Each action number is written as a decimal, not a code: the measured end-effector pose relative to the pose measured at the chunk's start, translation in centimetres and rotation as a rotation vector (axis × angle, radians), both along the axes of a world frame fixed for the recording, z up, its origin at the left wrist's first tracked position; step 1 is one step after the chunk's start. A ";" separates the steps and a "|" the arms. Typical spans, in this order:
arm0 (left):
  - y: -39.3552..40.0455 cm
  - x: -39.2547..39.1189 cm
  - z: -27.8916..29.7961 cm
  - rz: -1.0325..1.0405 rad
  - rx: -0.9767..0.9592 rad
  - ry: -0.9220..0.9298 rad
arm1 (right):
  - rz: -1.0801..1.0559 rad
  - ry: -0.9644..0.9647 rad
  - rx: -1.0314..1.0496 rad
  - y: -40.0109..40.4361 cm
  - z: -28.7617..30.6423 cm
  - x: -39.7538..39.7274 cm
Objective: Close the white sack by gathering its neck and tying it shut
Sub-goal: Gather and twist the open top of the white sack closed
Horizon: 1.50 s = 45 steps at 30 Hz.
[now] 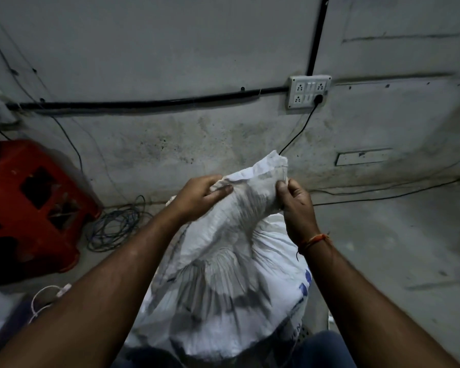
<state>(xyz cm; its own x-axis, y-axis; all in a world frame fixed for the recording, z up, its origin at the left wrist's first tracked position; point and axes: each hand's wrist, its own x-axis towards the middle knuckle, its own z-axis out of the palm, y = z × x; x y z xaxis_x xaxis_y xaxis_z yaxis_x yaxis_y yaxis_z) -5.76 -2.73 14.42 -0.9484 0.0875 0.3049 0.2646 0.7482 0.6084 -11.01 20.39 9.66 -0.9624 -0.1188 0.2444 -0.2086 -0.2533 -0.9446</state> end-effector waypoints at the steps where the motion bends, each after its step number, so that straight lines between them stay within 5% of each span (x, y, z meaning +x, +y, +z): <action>1: 0.3 0.0 -0.4 0.017 0.016 0.028 | 0.033 0.005 0.011 -0.3 0.0 0.5; 5: 1.9 0.5 -0.8 0.036 0.059 0.168 | 0.230 0.137 0.159 -1.2 -0.4 2.5; 14: 3.6 0.3 -0.8 0.015 -0.017 0.118 | 0.368 0.251 0.354 -1.9 1.1 1.7; 18: 2.0 0.5 -0.9 -0.072 -0.014 0.006 | 0.332 0.130 0.290 -1.3 0.9 1.3; 22: 0.3 1.2 -1.7 -0.066 -0.226 -0.038 | 0.248 -0.029 0.075 -0.7 -0.1 0.2; 28: -3.5 1.5 -1.4 -0.061 0.076 -0.192 | 0.281 -0.080 0.051 0.1 0.0 -0.4; 35: -3.9 -0.1 -1.3 0.037 0.164 -0.126 | 0.207 0.010 0.049 -0.7 0.3 1.0; 40: -0.9 -0.9 -1.5 0.097 0.132 0.025 | 0.132 -0.171 -0.142 -2.7 -0.5 0.6; 45: 0.4 -1.5 -1.0 0.035 0.146 0.095 | 0.301 0.230 0.421 -4.1 0.1 1.0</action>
